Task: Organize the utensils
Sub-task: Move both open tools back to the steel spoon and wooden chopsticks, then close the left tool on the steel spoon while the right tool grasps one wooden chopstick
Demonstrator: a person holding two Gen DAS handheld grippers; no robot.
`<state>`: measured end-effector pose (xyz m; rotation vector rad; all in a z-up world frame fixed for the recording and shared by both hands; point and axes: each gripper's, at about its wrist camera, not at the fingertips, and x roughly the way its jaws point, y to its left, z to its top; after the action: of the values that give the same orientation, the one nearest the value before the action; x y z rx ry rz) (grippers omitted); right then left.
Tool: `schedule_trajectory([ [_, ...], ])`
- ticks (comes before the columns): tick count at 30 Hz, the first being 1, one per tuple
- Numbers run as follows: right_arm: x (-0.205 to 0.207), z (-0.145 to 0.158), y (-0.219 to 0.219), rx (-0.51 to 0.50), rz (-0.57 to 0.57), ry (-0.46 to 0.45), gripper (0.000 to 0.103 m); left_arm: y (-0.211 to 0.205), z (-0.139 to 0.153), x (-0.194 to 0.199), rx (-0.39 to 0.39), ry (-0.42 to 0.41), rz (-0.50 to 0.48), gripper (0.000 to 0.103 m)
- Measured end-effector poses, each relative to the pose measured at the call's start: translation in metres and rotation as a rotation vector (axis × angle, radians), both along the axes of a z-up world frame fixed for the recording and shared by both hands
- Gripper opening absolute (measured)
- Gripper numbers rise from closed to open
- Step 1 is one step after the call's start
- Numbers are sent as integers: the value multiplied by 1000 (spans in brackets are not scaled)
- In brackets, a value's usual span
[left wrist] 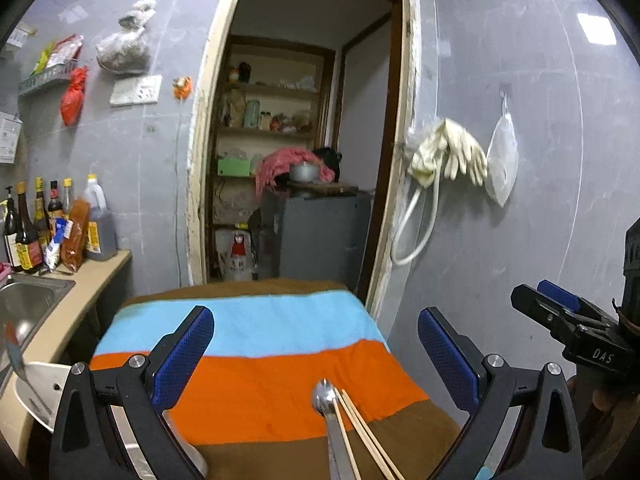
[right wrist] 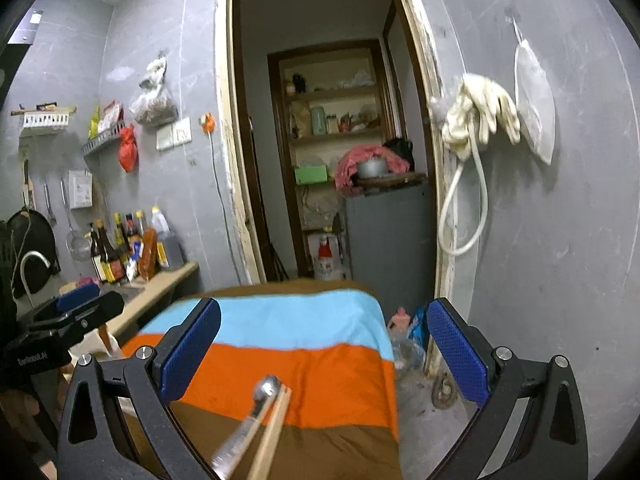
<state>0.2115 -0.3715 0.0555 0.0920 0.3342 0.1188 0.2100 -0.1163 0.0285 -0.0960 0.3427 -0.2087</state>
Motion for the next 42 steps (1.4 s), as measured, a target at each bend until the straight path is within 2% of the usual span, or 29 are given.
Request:
schedule_trajectory([
  [6,23,-46,-32,8,0,127,101,-28,-29,18,20,102,-24,102],
  [15,43,-103,-48,63,14,253,101,-42,-70,55,-15,234,-26,102],
  [17,48,-115,-45,73,27,278,101,-41,-80,64,-19,261,-24,100],
  [19,52,-125,-42,83,44,298,101,-39,-90,73,-24,299,-16,94],
  [22,59,-141,-33,90,75,338,86,-39,-104,85,-23,345,-1,85],
  [24,64,-153,-25,87,89,378,70,-39,-112,91,-24,375,9,79],
  [27,70,-168,-15,99,116,428,61,-37,-125,104,-31,426,23,69],
  [29,73,-176,-6,98,132,453,51,-36,-133,113,-41,456,27,64],
  [31,77,-183,3,91,154,472,47,-33,-142,123,-68,495,20,61],
  [33,81,-186,14,79,183,481,36,-28,-151,131,-103,539,10,57],
  [42,93,-197,55,56,270,529,19,-21,-172,153,-140,618,-20,38],
])
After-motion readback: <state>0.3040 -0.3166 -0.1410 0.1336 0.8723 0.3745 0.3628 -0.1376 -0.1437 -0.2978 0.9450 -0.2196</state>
